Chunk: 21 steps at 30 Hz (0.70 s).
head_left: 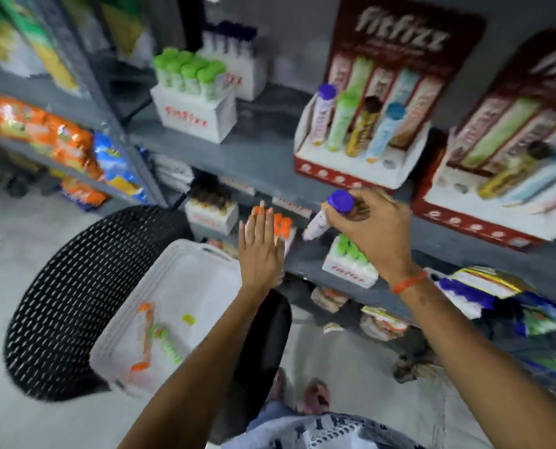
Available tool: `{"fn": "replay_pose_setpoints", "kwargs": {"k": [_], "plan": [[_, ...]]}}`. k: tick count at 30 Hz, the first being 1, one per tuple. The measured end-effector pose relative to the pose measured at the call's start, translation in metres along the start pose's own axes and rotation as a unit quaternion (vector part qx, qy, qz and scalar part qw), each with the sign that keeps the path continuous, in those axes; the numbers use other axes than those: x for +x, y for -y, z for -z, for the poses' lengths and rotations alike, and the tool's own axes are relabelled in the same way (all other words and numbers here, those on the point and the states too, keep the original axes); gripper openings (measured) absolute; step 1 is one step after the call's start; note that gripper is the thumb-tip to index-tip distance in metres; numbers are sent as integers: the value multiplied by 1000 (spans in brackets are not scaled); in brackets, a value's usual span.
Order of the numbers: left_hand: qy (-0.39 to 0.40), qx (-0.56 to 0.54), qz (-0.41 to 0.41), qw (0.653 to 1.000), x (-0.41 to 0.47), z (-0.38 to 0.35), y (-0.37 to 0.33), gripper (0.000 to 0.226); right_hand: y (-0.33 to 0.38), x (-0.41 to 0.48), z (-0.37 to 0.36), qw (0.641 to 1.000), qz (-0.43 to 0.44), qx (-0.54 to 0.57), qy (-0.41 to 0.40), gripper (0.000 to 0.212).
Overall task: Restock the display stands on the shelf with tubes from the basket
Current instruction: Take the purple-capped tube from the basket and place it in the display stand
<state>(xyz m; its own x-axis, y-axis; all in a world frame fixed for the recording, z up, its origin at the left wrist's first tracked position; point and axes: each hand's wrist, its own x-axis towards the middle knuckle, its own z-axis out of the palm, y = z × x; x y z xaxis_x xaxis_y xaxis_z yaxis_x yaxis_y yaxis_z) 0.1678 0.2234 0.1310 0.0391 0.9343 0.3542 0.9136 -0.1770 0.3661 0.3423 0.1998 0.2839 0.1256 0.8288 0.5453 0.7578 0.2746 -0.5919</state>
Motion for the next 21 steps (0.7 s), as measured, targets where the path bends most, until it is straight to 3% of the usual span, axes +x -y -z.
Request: {"fn": "replay_pose_setpoints", "kwargs": {"k": [6,10,14,21], "plan": [[40,-33,-201,978,67,-13,-95,57,-42,45,84,989,-84,-46,-111,37],[98,-34,-284,953,78,-28,-132,59,-65,78,122,972,-101,-112,-180,41],[136,21,-327,935,75,-41,-144,57,-84,107,143,954,-130,-204,-174,50],[179,82,-317,928,67,-57,-133,57,-116,124,123,934,-166,-284,-140,50]]}}
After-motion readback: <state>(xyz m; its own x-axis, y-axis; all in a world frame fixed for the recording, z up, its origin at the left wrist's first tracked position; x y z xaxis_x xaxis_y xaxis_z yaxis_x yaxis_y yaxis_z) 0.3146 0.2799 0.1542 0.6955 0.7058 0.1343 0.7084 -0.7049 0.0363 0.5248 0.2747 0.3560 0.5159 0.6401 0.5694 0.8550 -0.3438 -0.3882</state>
